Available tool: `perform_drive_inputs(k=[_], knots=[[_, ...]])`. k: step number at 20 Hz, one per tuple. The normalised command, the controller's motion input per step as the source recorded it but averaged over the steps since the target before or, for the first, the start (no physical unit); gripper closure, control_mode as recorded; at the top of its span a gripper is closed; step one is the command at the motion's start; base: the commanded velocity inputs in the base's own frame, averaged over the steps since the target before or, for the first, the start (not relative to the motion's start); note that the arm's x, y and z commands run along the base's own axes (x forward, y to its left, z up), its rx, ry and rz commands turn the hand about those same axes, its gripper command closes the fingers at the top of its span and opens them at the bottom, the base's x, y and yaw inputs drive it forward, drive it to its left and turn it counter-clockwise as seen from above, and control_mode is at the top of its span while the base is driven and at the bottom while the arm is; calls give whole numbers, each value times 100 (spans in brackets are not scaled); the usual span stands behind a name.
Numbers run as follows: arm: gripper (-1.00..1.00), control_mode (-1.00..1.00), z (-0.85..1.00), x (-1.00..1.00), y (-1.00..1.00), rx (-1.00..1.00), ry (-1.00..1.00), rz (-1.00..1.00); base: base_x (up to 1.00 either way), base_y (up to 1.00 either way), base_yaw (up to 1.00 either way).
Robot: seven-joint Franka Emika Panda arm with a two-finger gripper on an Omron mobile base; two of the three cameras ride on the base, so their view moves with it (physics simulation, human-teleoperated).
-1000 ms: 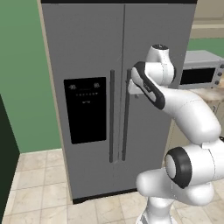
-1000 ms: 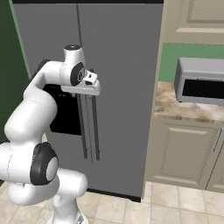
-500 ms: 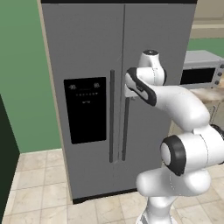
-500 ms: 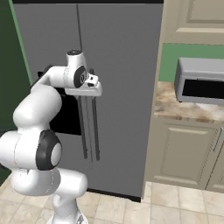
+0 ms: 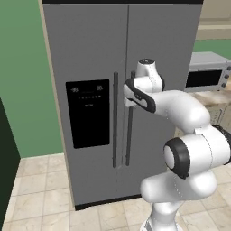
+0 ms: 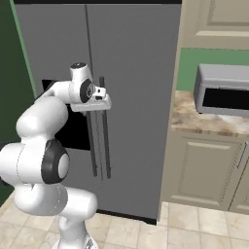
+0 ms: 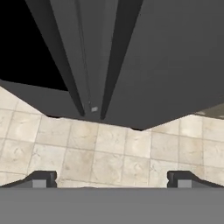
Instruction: There is a bowl on the dining counter. Grab a lemon wedge from the fridge and place it in the bowl. Then get the liquor bottle and glass cup from the cabinet and place them next to the bowl.
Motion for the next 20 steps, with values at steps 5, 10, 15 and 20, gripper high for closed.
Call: perform_drive_inputs(k=[5,10,15,20], knots=[[-100,-100,-25,38,5,-1,-6,3,0,0,0],[-100,-100,-22,36,0,0,-10,6,0,0,0],[-100,-100,-16,16,0,0,-11,7,0,0,0],[-100,-100,-7,18,0,1,-8,8,0,0,0]])
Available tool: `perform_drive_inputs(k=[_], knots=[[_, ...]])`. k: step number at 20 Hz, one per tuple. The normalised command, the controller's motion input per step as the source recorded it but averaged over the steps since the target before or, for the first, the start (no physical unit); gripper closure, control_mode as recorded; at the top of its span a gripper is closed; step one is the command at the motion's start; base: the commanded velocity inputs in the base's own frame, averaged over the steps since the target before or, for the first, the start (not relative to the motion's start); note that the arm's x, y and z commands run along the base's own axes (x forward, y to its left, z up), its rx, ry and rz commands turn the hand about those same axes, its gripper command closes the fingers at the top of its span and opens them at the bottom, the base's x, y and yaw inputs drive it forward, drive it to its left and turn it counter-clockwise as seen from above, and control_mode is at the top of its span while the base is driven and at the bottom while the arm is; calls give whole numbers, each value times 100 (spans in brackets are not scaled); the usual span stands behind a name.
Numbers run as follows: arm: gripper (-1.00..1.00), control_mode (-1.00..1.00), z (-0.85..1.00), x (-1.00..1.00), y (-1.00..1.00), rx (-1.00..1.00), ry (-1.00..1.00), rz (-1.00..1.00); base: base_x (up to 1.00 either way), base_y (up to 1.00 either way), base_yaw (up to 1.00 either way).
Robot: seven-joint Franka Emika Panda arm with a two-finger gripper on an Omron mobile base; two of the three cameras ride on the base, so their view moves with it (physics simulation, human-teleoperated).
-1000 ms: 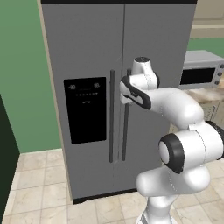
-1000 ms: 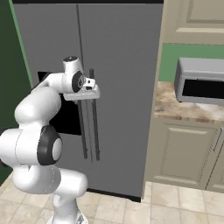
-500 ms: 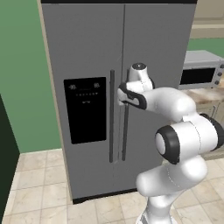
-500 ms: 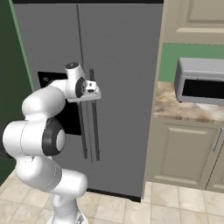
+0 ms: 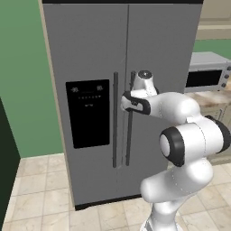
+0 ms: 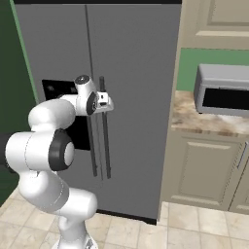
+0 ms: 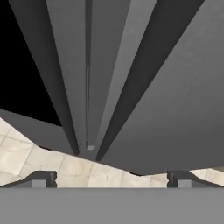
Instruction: There is a bowl on the dining counter. Grab a lemon wedge from the fridge and place it in the bowl. Then get the liquor bottle and glass cup from the cabinet and place them next to the bowl.
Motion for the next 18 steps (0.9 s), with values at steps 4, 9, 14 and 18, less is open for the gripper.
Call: perform_drive_inputs(k=[4,9,14,18], knots=[[-100,-100,-8,16,-2,3,-8,12,0,0,0],[-100,-100,-1,8,-6,7,-3,13,0,0,0],[-100,-100,0,0,-2,12,0,5,0,0,0],[-100,-100,0,0,0,15,0,0,0,0,0]])
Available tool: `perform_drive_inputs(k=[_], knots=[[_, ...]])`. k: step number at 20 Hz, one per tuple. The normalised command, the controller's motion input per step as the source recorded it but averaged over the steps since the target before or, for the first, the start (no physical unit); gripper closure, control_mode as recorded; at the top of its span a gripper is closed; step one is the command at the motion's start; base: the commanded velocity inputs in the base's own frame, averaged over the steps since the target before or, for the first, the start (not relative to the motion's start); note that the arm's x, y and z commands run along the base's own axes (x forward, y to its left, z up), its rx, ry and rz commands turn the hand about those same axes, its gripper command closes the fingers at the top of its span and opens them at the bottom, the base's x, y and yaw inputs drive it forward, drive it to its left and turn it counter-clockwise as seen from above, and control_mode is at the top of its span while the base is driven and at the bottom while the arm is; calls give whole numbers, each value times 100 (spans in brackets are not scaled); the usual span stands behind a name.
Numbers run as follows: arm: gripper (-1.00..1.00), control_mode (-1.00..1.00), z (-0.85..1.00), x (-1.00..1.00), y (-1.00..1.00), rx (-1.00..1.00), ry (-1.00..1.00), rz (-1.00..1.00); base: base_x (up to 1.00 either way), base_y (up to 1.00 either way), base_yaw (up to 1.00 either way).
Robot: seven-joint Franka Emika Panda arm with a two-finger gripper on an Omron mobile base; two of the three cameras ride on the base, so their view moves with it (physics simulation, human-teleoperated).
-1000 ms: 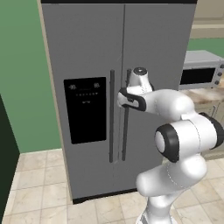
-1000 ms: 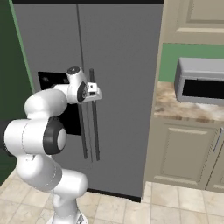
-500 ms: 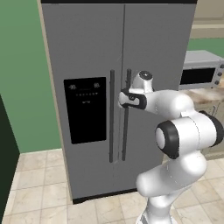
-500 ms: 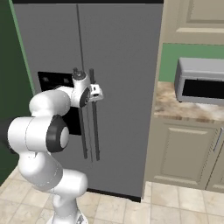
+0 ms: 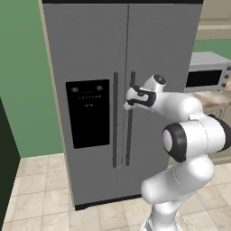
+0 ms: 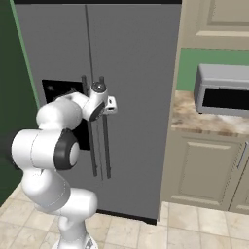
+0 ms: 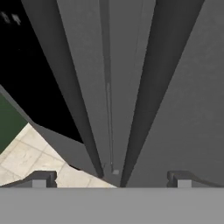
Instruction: There is a bowl on the dining counter. Grab a lemon wedge from the fridge and place it in the bowl. Then get the liquor bottle and glass cup from the cabinet and place them next to the bowl.
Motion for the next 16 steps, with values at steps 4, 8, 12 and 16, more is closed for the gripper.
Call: perform_drive_inputs(k=[4,8,12,16], knots=[[-100,-100,0,0,0,14,0,0,0,0,0],[-100,-100,0,0,0,8,0,0,0,0,0],[-100,-100,0,0,0,0,-1,0,0,0,0],[-100,-100,0,0,0,0,-3,0,0,0,0]])
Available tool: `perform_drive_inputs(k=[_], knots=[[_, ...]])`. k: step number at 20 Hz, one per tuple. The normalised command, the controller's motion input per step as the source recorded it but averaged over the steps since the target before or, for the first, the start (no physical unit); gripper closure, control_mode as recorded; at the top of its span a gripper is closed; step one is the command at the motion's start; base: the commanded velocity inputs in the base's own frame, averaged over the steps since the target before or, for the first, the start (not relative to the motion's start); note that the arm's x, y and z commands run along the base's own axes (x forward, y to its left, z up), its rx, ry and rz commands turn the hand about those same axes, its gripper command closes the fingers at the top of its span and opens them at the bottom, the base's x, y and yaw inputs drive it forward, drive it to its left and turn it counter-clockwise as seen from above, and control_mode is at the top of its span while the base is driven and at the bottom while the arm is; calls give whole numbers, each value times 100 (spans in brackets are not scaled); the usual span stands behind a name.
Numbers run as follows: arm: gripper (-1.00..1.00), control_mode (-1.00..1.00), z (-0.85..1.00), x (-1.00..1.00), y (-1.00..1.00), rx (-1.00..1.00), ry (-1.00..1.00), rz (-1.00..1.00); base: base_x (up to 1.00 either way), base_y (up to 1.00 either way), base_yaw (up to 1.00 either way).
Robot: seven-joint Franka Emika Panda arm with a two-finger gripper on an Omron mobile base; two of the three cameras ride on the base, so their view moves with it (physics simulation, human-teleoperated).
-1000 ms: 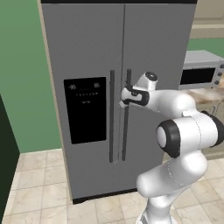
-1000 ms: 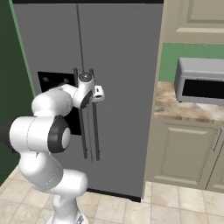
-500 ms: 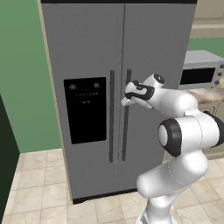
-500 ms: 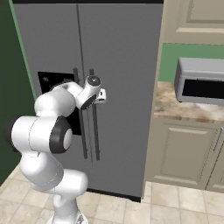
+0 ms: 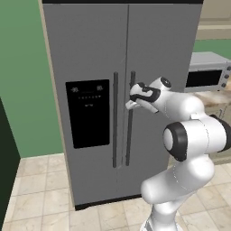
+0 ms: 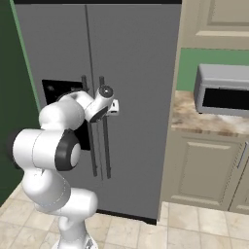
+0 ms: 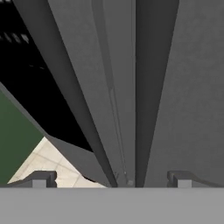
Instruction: There is a bowl on the dining counter. Grab a lemon wedge from the fridge and place it in the bowl. Then get the liquor bottle and glass cup from the cabinet and place them next to the bowl.
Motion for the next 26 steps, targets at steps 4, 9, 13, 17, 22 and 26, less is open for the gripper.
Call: perform_drive_inputs(k=[4,9,13,17,22,26], knots=[[-100,-100,-2,0,2,-1,-3,-3,0,0,0],[-100,-100,-5,0,4,-1,-2,-7,0,0,0],[-100,-100,-4,3,2,0,-2,-7,0,0,0],[-100,-100,0,6,1,0,0,-4,0,0,0],[-100,-100,-1,4,0,0,0,-1,0,0,0],[-100,-100,-9,10,0,0,0,0,0,0,0]])
